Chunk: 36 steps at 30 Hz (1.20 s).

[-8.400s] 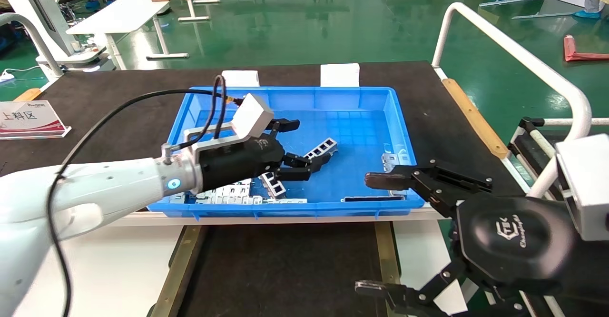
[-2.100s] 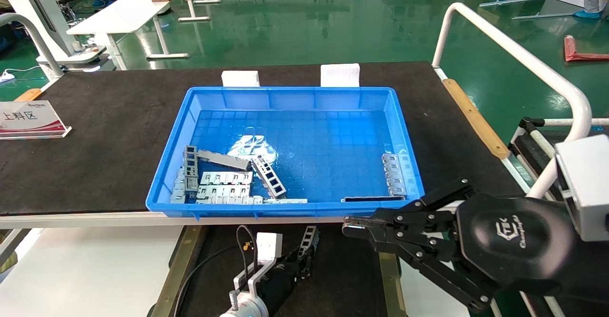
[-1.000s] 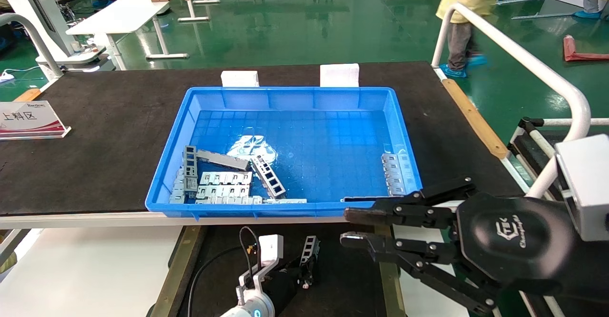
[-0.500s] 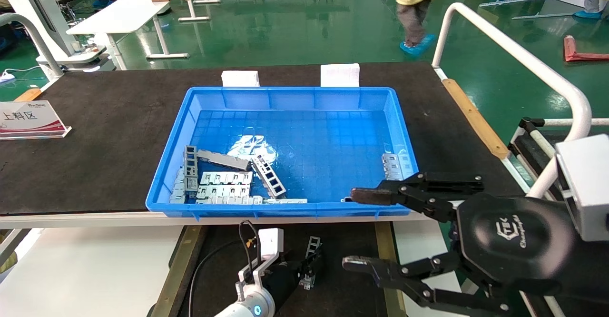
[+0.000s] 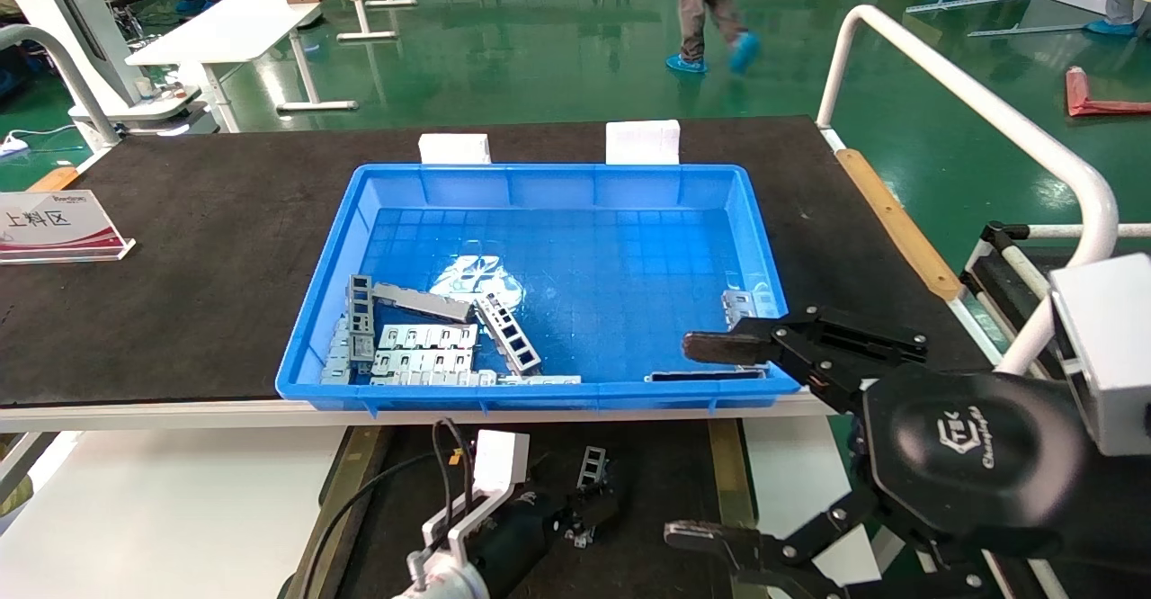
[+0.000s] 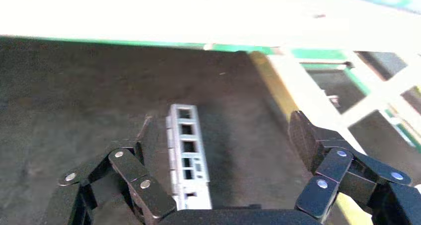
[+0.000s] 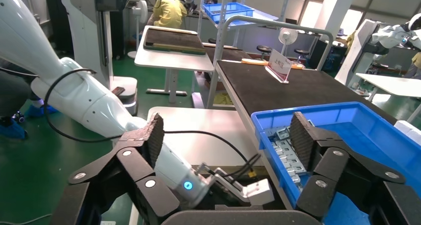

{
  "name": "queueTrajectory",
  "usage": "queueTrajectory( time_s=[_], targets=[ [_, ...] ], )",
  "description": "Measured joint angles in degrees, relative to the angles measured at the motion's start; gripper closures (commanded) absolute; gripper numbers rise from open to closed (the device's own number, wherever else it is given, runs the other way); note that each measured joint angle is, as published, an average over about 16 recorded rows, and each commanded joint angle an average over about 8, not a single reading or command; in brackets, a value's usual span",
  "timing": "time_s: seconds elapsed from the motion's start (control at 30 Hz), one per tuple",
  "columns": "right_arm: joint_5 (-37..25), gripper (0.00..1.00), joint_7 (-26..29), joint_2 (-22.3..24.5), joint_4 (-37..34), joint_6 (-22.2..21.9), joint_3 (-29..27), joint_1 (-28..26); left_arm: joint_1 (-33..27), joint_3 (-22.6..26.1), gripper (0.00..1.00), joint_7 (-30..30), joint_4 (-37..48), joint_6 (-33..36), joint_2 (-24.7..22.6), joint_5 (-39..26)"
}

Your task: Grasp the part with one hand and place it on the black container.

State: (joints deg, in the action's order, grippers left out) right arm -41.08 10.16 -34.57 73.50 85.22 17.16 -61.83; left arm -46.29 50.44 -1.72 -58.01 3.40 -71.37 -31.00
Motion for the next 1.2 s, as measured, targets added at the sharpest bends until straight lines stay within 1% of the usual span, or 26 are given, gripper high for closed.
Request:
queueTrajectory(
  time_s=[0.13, 0.23, 0.43, 0.6, 0.77, 0.93, 1.03, 1.2],
  targets=[
    [0.01, 0.00, -0.01, 0.00, 0.00, -0.01, 0.01, 0.00, 1.88, -2.26, 0.00, -1.05, -1.32, 6.02, 2.40, -0.99],
    [0.01, 0.00, -0.01, 0.01, 0.00, -0.01, 0.02, 0.00, 2.66, -3.04, 0.00, -1.31, -1.98, 10.33, 4.56, -1.19],
    [0.03, 0.00, -0.02, 0.02, 0.00, -0.02, 0.04, -0.01, 3.00, -2.80, 0.00, -0.43, -4.02, 17.89, 10.24, -1.08],
    [0.04, 0.00, -0.03, 0.02, 0.00, -0.02, 0.05, -0.01, 2.79, -1.98, 0.00, 0.87, -6.87, 22.81, 15.79, -1.19],
    [0.05, 0.00, -0.03, 0.03, 0.00, -0.03, 0.07, -0.02, 2.37, -1.38, 0.00, 1.95, -10.13, 26.55, 20.79, -1.53],
    [0.06, 0.00, -0.04, 0.03, 0.00, -0.04, 0.08, -0.02, 1.66, -1.09, 0.00, 2.74, -13.07, 29.32, 24.65, -1.94],
    [0.06, 0.00, -0.05, 0.04, 0.00, -0.04, 0.09, -0.02, 1.06, -0.94, 0.00, 3.17, -14.43, 30.52, 26.21, -2.19],
    [0.07, 0.00, -0.05, 0.04, 0.00, -0.04, 0.10, -0.02, 0.44, -0.86, 0.00, 3.54, -15.53, 31.53, 27.42, -2.38]
  ],
)
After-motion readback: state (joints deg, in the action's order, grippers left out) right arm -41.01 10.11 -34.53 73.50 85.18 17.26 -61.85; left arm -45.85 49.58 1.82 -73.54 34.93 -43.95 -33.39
